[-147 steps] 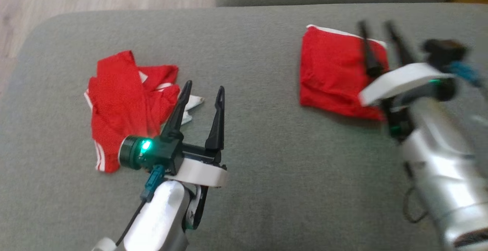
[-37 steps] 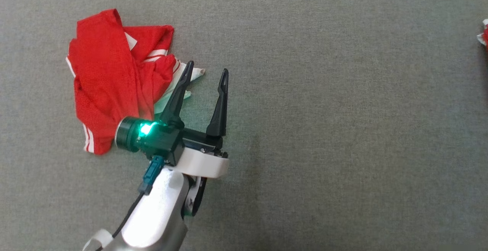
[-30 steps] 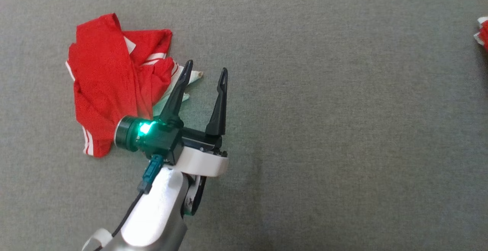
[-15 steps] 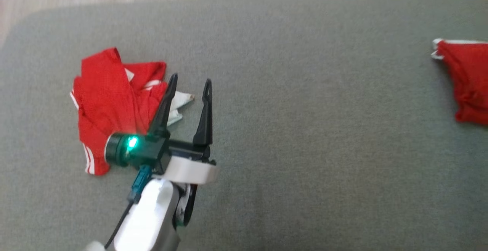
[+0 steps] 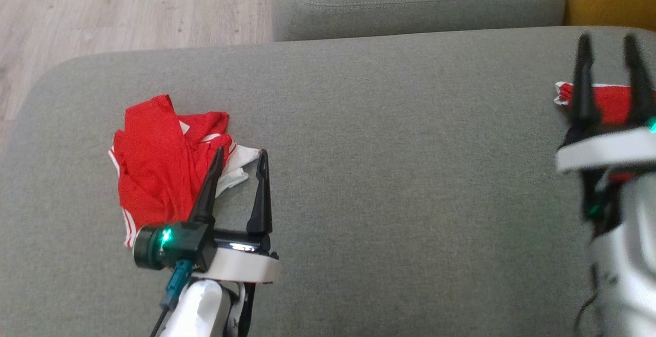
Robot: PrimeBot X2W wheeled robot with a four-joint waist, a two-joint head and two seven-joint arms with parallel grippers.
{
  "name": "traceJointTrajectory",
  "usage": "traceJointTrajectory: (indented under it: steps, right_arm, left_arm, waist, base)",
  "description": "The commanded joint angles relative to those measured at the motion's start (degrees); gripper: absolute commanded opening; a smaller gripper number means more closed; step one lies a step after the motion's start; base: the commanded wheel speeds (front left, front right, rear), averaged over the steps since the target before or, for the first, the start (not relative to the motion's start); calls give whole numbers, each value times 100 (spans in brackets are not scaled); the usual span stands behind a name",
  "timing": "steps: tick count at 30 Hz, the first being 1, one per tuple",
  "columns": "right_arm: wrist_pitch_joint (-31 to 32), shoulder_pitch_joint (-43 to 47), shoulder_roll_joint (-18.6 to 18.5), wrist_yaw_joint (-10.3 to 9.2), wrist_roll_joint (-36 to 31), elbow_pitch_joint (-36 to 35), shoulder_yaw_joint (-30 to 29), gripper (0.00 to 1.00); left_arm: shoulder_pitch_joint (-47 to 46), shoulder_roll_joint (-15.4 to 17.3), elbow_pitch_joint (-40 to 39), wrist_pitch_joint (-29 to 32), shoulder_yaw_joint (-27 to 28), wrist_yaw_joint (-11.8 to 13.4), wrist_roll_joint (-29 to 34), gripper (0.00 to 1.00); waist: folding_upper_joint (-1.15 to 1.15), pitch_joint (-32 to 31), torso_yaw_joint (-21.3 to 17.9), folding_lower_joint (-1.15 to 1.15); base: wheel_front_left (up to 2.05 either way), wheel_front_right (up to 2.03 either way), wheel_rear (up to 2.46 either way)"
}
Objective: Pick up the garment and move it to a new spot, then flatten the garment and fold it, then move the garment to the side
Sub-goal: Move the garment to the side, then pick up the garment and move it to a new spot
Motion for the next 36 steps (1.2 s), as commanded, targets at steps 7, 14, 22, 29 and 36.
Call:
traceJointTrajectory:
  steps: [7,14,22,29,36]
  right_arm:
    - [-43,1267,721,-4,-210,-840,-132,100]
    - [-194,1894,811,-4,-414,-1023,-134,100]
    - [-229,1942,815,-4,-402,-1056,-146,100]
    - [-234,1954,816,-4,-304,-1039,-123,100]
    - [-235,2003,816,-4,-225,-1058,-24,100]
  left_arm:
    - [46,25,-272,-28,288,-31,43,100]
    - [208,25,-332,-28,403,-5,42,100]
    - [198,25,-309,-28,441,-22,49,100]
    - [170,25,-254,-28,406,-23,26,100]
    - [157,25,-197,-28,401,-37,35,100]
  waist:
    - [0,-48,71,1]
    - [0,-37,40,1]
    - [0,-36,27,1]
    - [0,-41,37,1]
    - [0,-94,187,1]
  base:
    - [0,0,0]
    - [0,0,0]
    - [0,0,0]
    - [0,0,0]
    - [0,0,0]
